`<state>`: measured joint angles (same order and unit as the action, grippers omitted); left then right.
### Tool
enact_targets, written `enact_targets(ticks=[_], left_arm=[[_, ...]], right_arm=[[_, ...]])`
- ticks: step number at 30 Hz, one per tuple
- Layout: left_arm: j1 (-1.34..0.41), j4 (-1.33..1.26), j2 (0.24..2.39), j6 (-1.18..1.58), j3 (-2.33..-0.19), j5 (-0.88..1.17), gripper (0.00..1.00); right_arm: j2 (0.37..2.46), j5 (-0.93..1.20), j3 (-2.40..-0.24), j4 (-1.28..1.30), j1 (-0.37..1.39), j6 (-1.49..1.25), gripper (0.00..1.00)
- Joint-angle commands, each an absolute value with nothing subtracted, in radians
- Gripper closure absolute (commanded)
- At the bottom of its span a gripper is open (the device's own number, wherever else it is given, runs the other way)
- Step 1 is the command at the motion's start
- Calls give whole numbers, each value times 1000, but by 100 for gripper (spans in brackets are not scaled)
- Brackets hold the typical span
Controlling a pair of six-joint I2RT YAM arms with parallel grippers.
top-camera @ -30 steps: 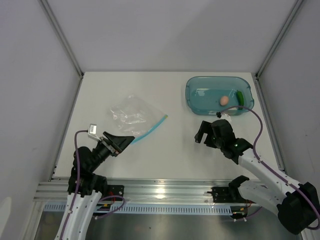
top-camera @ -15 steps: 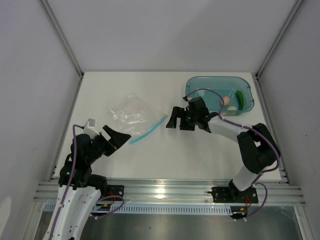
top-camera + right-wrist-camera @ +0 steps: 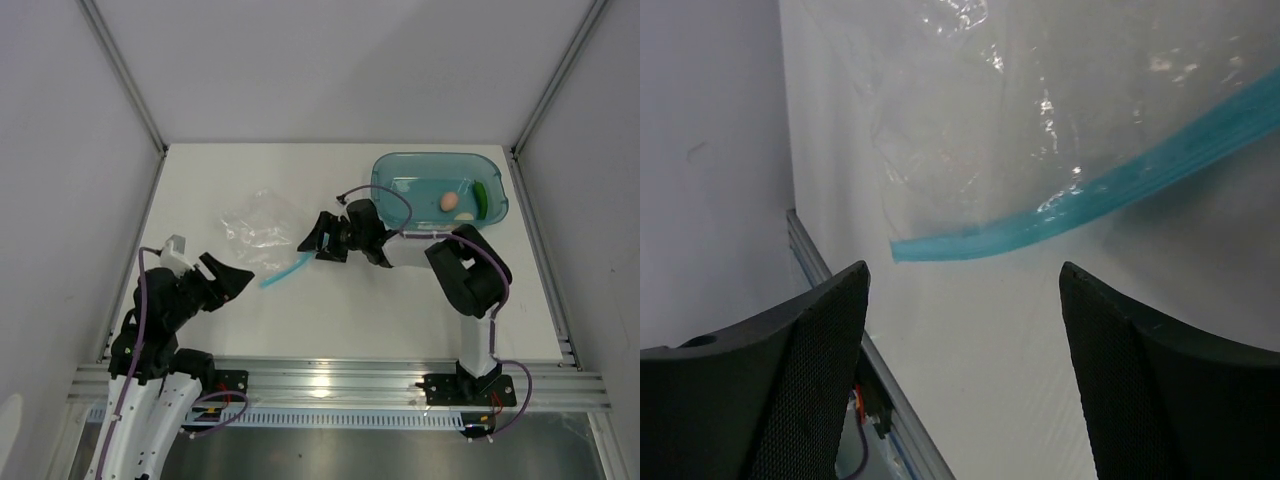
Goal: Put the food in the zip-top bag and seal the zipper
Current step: Pick up the zipper food storage bag at the center of the board.
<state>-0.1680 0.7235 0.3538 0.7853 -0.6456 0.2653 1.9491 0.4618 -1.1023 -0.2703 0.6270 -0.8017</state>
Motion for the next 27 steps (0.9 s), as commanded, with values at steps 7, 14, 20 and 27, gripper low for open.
enact_targets(ticks=[7,14,20,27], left_arm=[[-170,709,348,707,-686,336,25],[-170,722,325,677,-690,341,27],[-170,759,336,640,-750,331,27],[-170,769,342,617,-773,330,28]], right_arm=[[2026,393,-1078,-552,735,-1035,28],[2065,341,-1057,-604,747,-1098,33],[2094,296,-1045,-641,752,-1164,37],[2077,279,-1008,-657,756,-1144,38]])
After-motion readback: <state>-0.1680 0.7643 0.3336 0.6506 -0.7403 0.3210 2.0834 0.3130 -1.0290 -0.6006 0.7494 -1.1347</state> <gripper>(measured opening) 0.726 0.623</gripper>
